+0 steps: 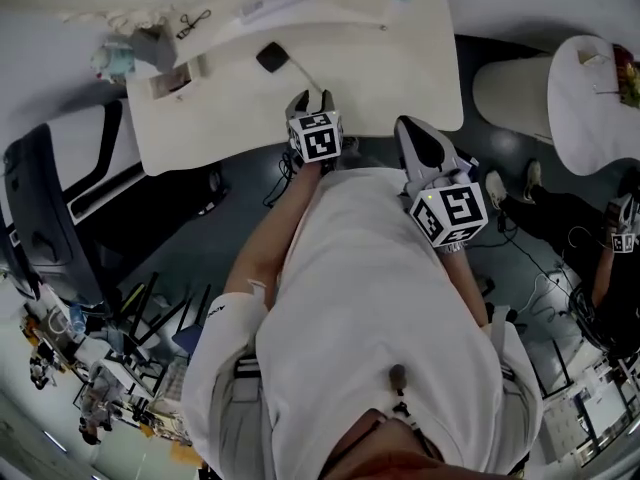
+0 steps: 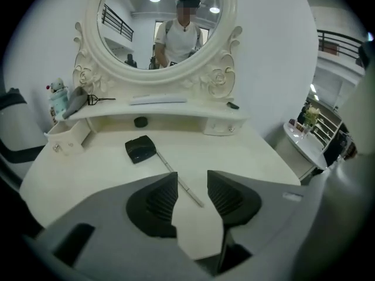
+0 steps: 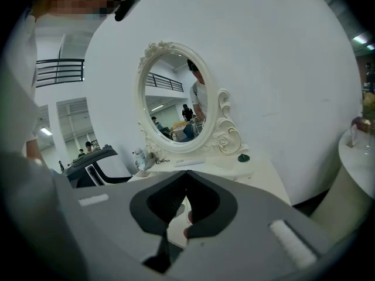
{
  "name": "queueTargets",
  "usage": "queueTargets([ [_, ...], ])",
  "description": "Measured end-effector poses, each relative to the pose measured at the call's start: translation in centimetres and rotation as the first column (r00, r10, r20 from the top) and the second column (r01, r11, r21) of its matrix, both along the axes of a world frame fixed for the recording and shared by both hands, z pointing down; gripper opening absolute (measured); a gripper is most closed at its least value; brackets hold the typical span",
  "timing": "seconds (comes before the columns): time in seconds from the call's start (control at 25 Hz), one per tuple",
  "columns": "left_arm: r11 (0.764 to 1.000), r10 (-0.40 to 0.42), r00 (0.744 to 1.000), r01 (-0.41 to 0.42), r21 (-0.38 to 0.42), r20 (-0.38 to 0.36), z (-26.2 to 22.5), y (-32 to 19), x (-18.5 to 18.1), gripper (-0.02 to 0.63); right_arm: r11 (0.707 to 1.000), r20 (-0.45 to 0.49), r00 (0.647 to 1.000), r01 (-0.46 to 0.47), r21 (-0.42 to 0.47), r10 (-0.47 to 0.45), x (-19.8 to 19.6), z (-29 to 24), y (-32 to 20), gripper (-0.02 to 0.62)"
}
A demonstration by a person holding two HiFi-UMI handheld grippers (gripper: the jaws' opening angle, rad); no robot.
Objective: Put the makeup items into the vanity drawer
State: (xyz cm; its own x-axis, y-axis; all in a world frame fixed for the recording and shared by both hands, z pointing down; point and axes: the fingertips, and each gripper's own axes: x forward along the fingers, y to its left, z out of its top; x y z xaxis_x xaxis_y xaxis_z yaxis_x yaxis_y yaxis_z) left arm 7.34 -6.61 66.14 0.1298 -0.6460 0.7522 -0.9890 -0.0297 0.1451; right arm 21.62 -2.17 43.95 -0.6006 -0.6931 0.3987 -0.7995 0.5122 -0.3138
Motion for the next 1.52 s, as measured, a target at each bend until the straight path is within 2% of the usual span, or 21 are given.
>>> queueTargets([
  [0.2,0.995,-0.07,0.997,0.069,-0.07,-0.01,2.9,0.3,0.9,0.167,1.0,-0.029,0.999,-0.02,-0.006,0.02,1.1,0.3,0.3,0.008],
  [0.4,0.987,-0.085,0.996,0.084,-0.136,-0.004,5.3,0.9,1.9,0.167,0.998,-0.039,0.997,-0.066,-0.016,0.065,2.7,0.6,0.5,0.008],
  [0.68,0.979,-0.111,0.994,0.109,-0.175,0.002,7.2,1.4,2.7,0.166,0.995,-0.059,0.993,-0.1,-0.018,0.099,5.0,0.7,1.3,0.008],
  [0.8,0.976,-0.127,0.991,0.132,-0.173,0.036,7.6,1.5,2.3,0.163,0.992,-0.06,0.991,-0.124,-0.013,0.123,5.9,0.8,1.4,0.008],
  [0.88,0.976,-0.135,0.989,0.144,-0.163,0.065,7.6,1.4,2.0,0.121,0.991,-0.057,0.99,-0.133,-0.009,0.132,6.4,0.8,1.5,0.008],
  [0.92,0.976,-0.136,0.988,0.146,-0.16,0.071,7.6,1.5,2.0,0.123,0.991,-0.057,0.99,-0.133,-0.008,0.133,6.6,0.8,1.6,0.008],
  [1.12,0.979,-0.129,0.989,0.138,-0.151,0.07,7.5,1.7,2.1,0.115,0.994,-0.048,0.993,-0.109,-0.007,0.108,6.5,0.8,1.7,0.008],
  [1.32,0.981,-0.122,0.991,0.13,-0.144,0.063,7.5,1.8,1.4,0.048,0.996,-0.03,0.995,-0.091,-0.01,0.09,6.3,0.8,1.7,0.008],
  [1.52,0.986,-0.064,0.997,0.071,-0.149,0.05,7.6,2.0,1.3,0.031,0.997,-0.007,0.997,-0.08,-0.016,0.08,5.9,0.9,1.4,0.008],
])
